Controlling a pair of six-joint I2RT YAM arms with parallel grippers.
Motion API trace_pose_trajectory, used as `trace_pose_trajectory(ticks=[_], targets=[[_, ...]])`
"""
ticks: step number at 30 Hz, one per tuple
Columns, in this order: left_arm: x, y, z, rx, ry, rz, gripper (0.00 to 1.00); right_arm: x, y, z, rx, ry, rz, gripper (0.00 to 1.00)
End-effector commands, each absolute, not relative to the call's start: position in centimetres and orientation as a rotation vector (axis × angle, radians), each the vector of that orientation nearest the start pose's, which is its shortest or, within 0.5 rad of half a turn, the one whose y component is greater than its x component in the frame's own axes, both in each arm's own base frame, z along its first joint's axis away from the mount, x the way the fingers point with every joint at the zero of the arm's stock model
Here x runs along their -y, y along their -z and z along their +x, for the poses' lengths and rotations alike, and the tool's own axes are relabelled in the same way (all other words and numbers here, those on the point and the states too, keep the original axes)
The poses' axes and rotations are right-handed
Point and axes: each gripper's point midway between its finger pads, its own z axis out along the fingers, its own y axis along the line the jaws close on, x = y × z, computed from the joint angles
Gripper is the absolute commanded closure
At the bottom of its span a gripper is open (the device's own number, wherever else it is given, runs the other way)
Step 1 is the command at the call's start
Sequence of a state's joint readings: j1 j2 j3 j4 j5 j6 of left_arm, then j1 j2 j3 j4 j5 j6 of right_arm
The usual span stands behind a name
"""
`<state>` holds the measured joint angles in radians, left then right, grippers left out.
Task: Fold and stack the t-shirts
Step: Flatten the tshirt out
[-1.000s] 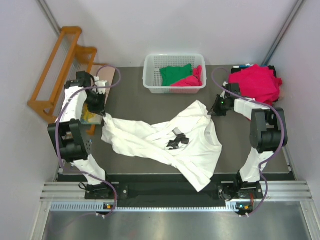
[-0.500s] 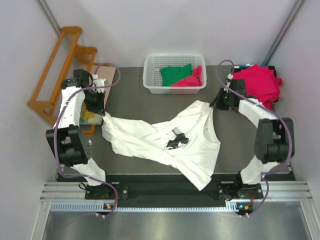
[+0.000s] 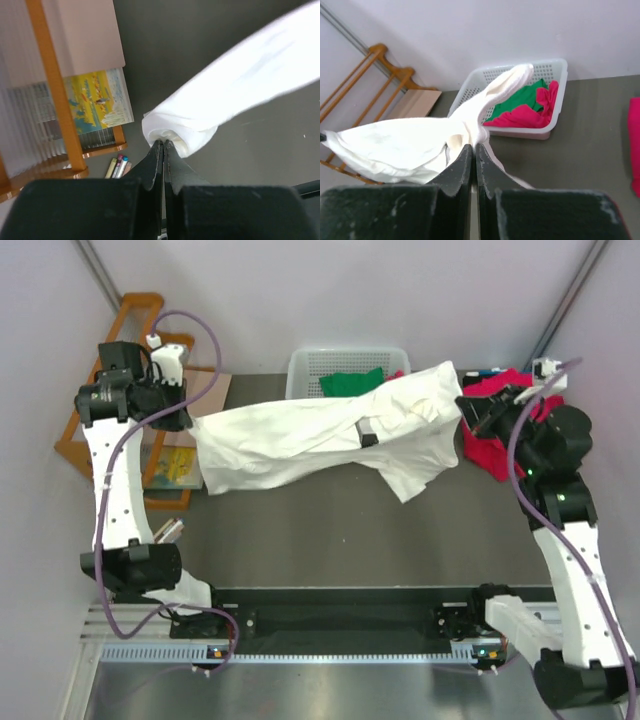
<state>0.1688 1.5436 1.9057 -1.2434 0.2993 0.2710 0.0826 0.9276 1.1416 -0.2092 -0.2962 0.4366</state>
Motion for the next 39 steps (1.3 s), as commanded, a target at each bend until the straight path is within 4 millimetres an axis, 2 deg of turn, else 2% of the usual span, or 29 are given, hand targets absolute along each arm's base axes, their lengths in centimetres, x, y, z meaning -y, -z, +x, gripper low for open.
trace_pose_trajectory(ticks=[1, 4, 7, 9, 12, 14, 15, 16, 18, 19, 21, 22, 23, 24, 25, 26, 27, 28, 29, 31, 32, 34, 35, 39], targets=[[-0.5, -38.8, 30.7, -2.197, 0.135, 0.279, 1.00, -8.2, -45.1, 26.8, -1.469, -0.585, 0.038, 1.00], [0.2, -42.4, 28.0, -2.109, 0.120, 0.303, 1.00, -7.9, -47.6, 23.2, -1.412, -0.581, 0.019, 1.00], [1.1, -45.2, 25.2, -2.020, 0.103, 0.358, 1.00, -7.5, -49.6, 19.6, -1.355, -0.571, 0.003, 1.00], [1.6, -46.2, 23.0, -1.967, 0.085, 0.400, 1.00, -7.1, -51.3, 17.1, -1.299, -0.564, -0.003, 1.00], [1.8, -46.3, 21.3, -1.939, 0.058, 0.438, 1.00, -6.6, -52.2, 15.3, -1.272, -0.560, 0.020, 1.00], [1.8, -44.7, 21.6, -1.984, 0.076, 0.443, 1.00, -6.3, -52.0, 15.5, -1.276, -0.557, 0.047, 1.00], [1.7, -44.1, 21.6, -1.992, 0.073, 0.442, 1.00, -6.0, -51.1, 16.4, -1.300, -0.543, 0.071, 1.00], [1.4, -41.8, 22.3, -2.063, 0.091, 0.428, 1.00, -5.9, -50.5, 17.2, -1.322, -0.535, 0.092, 1.00], [0.9, -40.1, 23.5, -2.092, 0.088, 0.402, 1.00, -5.5, -47.6, 20.7, -1.421, -0.506, 0.150, 1.00], [0.5, -37.4, 24.2, -2.167, 0.098, 0.382, 1.00, -5.5, -46.2, 22.1, -1.466, -0.498, 0.174, 1.00], [0.0, -35.2, 25.9, -2.203, 0.098, 0.362, 1.00, -5.5, -41.9, 26.7, -1.594, -0.471, 0.235, 1.00], [-0.5, -32.6, 26.6, -2.271, 0.107, 0.334, 1.00, -5.4, -40.3, 28.3, -1.635, -0.460, 0.255, 1.00], [-0.6, -30.9, 27.5, -2.311, 0.125, 0.321, 1.00, -5.7, -37.3, 31.1, -1.726, -0.453, 0.284, 1.00], [-0.7, -28.7, 28.5, -2.343, 0.142, 0.309, 1.00, -5.8, -35.2, 32.9, -1.761, -0.449, 0.296, 1.00], [-0.9, -27.5, 29.2, -2.367, 0.148, 0.287, 1.00, -5.9, -33.4, 34.4, -1.800, -0.452, 0.317, 1.00], [-1.2, -25.4, 30.3, -2.424, 0.164, 0.263, 1.00, -6.1, -29.8, 36.8, -1.893, -0.457, 0.348, 1.00], [-1.2, -23.4, 30.9, -2.468, 0.187, 0.242, 1.00, -6.2, -27.7, 38.0, -1.932, -0.469, 0.365, 1.00], [-1.4, -22.2, 32.0, -2.480, 0.191, 0.234, 1.00, -6.3, -26.7, 39.6, -1.930, -0.483, 0.375, 1.00], [-1.6, -19.6, 33.1, -2.548, 0.221, 0.220, 1.00, -6.3, -23.2, 41.3, -2.003, -0.476, 0.412, 1.00], [-1.7, -17.1, 34.3, -2.618, 0.253, 0.205, 1.00, -6.4, -20.8, 43.2, -2.047, -0.490, 0.443, 1.00], [-1.8, -14.3, 34.7, -2.712, 0.289, 0.185, 1.00, -6.5, -18.3, 44.1, -2.103, -0.493, 0.473, 1.00], [-2.2, -13.2, 36.0, -2.761, 0.298, 0.162, 1.00, -6.8, -17.7, 45.0, -2.112, -0.508, 0.484, 1.00], [-2.2, -11.4, 36.3, -2.812, 0.317, 0.149, 1.00, -6.8, -17.1, 45.4, -2.121, -0.508, 0.492, 1.00], [-2.1, -10.2, 37.3, -2.821, 0.344, 0.155, 1.00, -6.5, -17.1, 45.4, -2.150, -0.473, 0.484, 1.00]])
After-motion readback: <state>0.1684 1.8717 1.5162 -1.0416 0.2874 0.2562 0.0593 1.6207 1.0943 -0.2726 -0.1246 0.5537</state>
